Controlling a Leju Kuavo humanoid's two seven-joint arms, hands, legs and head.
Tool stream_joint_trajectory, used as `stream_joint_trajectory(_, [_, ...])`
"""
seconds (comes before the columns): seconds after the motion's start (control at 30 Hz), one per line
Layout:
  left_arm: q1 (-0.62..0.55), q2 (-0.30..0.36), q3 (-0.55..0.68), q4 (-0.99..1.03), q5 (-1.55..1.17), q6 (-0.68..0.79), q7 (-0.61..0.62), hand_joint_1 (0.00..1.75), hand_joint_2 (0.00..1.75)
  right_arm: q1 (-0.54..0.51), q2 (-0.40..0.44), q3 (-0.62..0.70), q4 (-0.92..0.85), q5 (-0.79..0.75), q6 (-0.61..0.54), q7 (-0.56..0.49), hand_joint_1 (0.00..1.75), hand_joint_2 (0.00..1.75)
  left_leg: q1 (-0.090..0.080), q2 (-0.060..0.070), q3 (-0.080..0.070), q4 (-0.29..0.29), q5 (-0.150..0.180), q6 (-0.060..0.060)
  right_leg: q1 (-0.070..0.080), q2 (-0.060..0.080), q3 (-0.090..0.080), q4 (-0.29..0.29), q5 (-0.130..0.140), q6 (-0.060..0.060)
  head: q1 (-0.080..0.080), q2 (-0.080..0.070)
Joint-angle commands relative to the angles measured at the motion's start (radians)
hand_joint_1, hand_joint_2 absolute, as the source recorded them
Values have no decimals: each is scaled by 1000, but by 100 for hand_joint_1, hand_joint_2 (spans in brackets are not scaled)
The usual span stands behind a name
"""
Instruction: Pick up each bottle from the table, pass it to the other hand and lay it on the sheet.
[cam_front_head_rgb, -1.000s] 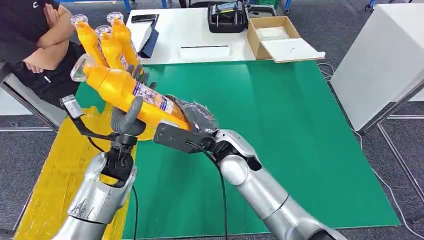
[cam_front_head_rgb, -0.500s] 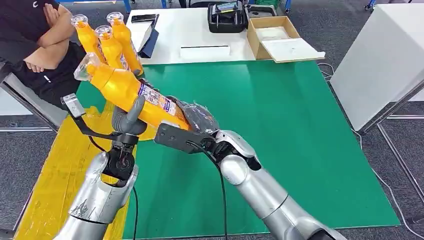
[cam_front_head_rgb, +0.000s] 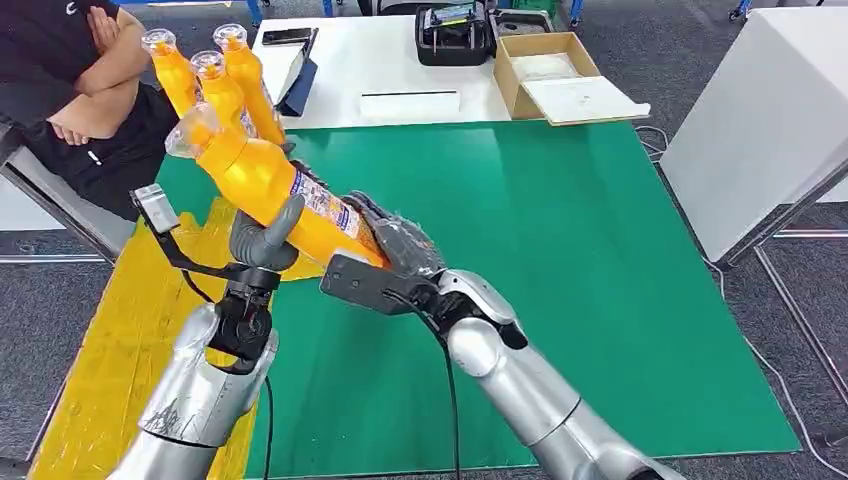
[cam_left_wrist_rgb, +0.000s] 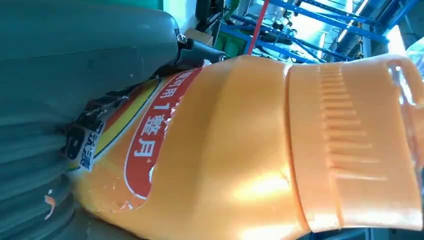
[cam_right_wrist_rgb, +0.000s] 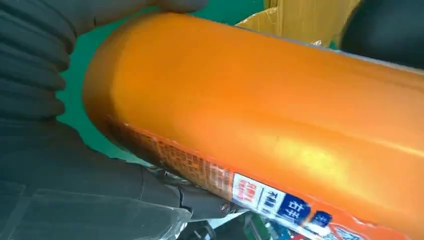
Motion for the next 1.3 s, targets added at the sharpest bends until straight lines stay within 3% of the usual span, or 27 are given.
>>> stream_joint_trajectory(0.03, [-50, 14, -11, 66, -6, -11, -5, 175, 175, 30, -84, -67, -72, -80, -9, -46, 0, 0, 0, -3, 2, 0, 0, -1, 0, -5, 3, 0, -1, 0, -1, 0])
stream_joint_trajectory(0.27, [-73, 34, 5, 107, -63, 7, -40, 175, 175, 117, -207, -172, -224, -100, -16, -55, 0, 0, 0, -6, 3, 0, -1, -1, 0, -9, 6, -1, -3, 1, 0, 0])
stream_joint_trajectory(0.7, [-80, 36, 11, 108, -61, 6, -39, 175, 175, 114, -204, -173, -228, -99, -15, -52, 0, 0, 0, -2, 2, 1, -2, -1, 0, -4, 4, 1, -2, 0, 0, 0])
stream_joint_trajectory(0.77, [-108, 45, 4, 114, -238, 153, -102, 175, 175, 127, -225, -184, -256, -84, -40, -32, 0, 0, 0, -2, 1, 0, -1, -1, 0, -3, 2, 0, -1, 0, 0, 0])
stream_joint_trajectory(0.8, [-136, 57, -1, 118, -423, 303, -129, 175, 175, 158, -256, -207, -299, -89, -53, -23, 0, 0, 0, -3, 2, 1, -2, -1, 0, -5, 3, 1, -2, 0, 0, 0])
stream_joint_trajectory(1.0, [-184, 157, 6, 243, -1192, 733, -100, 175, 175, 289, -402, -286, -411, -104, -58, -59, 0, 0, 0, -9, 4, 0, -1, -1, 0, -10, 6, -1, -3, 1, 0, 0])
stream_joint_trajectory(1.13, [-211, 213, -8, 512, -1401, 828, -120, 175, 175, 256, -395, -357, -402, -105, -18, -66, 0, 0, -2, -3, 5, 0, -2, -2, -2, -6, 6, 1, -3, 1, 0, 0])
stream_joint_trajectory(1.2, [-211, 211, -3, 548, -1393, 841, -144, 175, 175, 253, -396, -363, -400, -103, -12, -67, 0, 0, -2, -2, 3, -1, -1, -1, -3, -3, 4, 0, -1, 0, 0, 0])
stream_joint_trajectory(1.3, [-265, 203, -55, 767, -1478, 845, -134, 175, 175, 235, -433, -356, -393, -131, 30, -84, 0, 0, -2, -4, 4, -1, -1, -1, -2, -5, 4, 0, -2, 0, -1, 0])
